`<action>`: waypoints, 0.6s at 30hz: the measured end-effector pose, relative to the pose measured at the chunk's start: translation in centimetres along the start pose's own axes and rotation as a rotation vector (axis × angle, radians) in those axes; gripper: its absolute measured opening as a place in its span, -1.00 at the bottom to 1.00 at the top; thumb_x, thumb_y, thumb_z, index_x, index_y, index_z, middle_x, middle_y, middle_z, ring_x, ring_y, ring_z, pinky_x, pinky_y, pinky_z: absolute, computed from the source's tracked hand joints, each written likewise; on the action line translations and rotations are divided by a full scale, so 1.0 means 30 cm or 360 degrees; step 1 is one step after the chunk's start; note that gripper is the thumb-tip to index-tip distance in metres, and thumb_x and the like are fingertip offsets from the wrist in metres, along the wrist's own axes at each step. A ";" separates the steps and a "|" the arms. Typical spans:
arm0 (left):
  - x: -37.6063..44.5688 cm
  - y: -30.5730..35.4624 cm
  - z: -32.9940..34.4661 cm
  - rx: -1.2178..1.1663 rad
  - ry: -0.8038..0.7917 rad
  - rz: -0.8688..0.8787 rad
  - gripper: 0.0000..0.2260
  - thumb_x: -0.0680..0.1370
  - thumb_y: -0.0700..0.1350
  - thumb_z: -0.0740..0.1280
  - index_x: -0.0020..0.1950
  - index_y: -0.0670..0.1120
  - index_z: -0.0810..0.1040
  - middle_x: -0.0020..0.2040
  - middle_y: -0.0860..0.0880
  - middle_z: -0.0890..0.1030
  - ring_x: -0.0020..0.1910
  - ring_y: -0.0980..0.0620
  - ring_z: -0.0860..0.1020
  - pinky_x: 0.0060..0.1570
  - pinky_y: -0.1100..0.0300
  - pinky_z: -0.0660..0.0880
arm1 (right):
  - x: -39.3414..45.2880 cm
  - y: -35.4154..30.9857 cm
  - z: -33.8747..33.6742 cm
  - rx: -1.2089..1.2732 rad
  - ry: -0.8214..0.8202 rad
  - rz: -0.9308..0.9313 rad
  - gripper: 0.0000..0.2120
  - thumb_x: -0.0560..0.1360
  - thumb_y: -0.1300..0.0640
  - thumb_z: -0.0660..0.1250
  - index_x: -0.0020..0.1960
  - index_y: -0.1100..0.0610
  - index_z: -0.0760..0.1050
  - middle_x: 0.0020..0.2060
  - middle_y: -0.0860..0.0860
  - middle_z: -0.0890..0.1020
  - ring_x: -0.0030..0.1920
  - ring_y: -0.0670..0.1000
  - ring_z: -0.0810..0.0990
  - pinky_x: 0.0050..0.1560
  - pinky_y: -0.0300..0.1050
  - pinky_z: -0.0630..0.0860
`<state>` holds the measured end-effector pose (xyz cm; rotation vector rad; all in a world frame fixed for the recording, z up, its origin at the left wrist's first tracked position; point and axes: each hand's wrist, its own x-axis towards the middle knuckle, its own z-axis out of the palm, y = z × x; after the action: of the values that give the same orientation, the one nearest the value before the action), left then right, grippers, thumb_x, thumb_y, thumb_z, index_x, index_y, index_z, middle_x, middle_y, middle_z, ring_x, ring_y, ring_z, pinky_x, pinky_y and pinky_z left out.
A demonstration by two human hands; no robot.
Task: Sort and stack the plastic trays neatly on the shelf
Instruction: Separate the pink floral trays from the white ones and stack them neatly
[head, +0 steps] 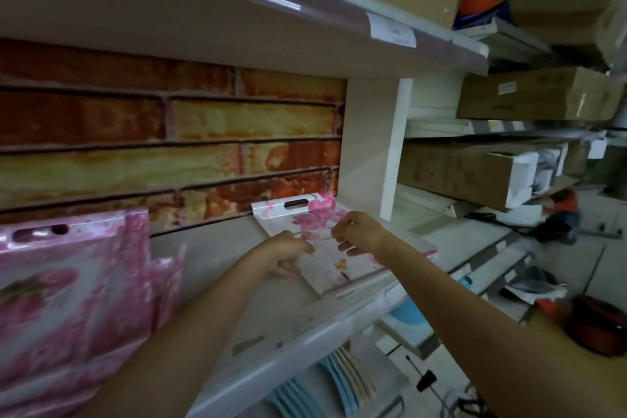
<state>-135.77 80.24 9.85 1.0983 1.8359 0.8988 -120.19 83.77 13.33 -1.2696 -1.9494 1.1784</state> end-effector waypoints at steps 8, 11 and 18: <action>0.222 0.013 -0.010 0.0264 0.0105 -0.0130 -0.74 0.53 -0.08 0.31 0.14 -0.16 0.37 -0.12 -0.09 0.49 -0.21 -0.02 0.53 -0.21 0.15 0.54 | 0.233 0.076 -0.064 -0.0055 -0.0006 0.0135 -0.80 0.54 0.20 0.25 -0.25 0.07 0.37 -0.30 0.00 0.51 -0.27 -0.02 0.51 -0.25 -0.24 0.45; 0.262 0.011 -0.017 0.0294 0.0197 -0.0161 -0.62 0.51 -0.04 0.32 0.26 -0.17 0.37 0.13 -0.12 0.48 0.07 -0.08 0.55 -0.21 0.17 0.55 | 0.298 0.119 -0.087 -0.0125 -0.0029 0.0191 -0.79 0.54 0.20 0.26 -0.25 0.07 0.36 -0.26 0.01 0.49 -0.10 0.04 0.51 -0.20 -0.21 0.46; 0.326 0.004 0.016 0.0023 0.0313 -0.0295 -0.72 0.50 -0.09 0.33 0.13 -0.15 0.37 0.08 -0.14 0.54 -0.04 -0.08 0.57 -0.24 0.18 0.55 | 0.457 0.227 -0.171 -0.0647 -0.0048 0.0217 -0.73 0.55 0.12 0.19 -0.32 0.12 0.30 -0.32 -0.03 0.37 -0.32 -0.07 0.40 -0.39 -0.36 0.29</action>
<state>-138.30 89.29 7.09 0.8556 2.0698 0.9107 -118.84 99.37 9.42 -1.6167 -2.2308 0.8911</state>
